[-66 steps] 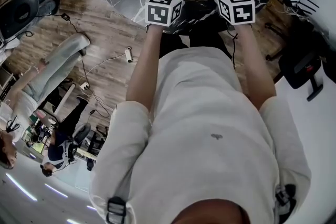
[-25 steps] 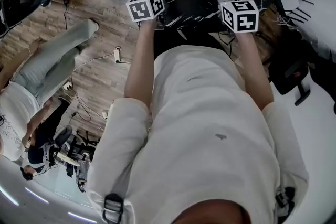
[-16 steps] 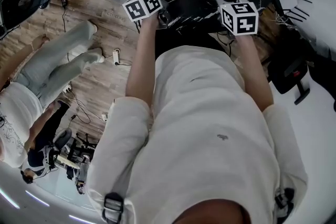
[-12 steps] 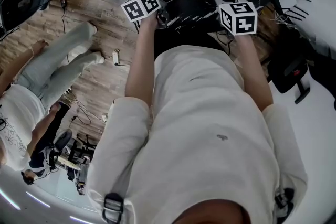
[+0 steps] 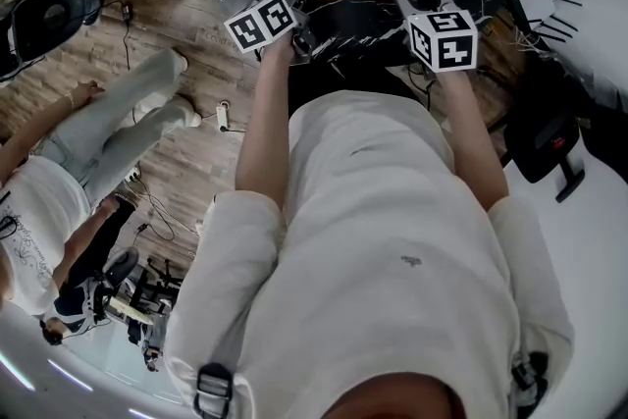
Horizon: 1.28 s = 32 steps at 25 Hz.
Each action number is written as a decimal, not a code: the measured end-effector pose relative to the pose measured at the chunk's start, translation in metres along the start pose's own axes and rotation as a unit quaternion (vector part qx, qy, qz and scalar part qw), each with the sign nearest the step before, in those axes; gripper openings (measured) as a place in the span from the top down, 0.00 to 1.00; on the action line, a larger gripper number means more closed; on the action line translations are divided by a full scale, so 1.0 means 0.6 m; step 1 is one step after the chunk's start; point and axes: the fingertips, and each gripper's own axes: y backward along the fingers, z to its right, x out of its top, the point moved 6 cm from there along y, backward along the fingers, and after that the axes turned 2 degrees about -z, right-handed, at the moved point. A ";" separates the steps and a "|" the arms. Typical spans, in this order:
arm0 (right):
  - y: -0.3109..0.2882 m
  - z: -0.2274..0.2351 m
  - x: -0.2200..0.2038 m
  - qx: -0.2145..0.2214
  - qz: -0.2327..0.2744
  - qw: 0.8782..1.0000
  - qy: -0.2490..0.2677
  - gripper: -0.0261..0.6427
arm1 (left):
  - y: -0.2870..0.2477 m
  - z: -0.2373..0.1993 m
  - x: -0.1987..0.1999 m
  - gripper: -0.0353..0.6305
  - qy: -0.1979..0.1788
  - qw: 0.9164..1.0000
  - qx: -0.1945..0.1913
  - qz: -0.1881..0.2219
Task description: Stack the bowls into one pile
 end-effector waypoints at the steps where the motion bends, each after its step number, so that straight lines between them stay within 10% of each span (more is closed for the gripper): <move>1: 0.001 0.001 -0.001 0.000 0.001 1.000 0.000 0.84 | 0.002 0.002 0.001 0.93 0.001 1.000 -0.002 0.001; 32: 0.072 0.085 -0.034 -0.023 0.063 0.990 -0.123 0.85 | -0.090 0.174 0.002 0.93 -0.120 0.987 -0.064 -0.090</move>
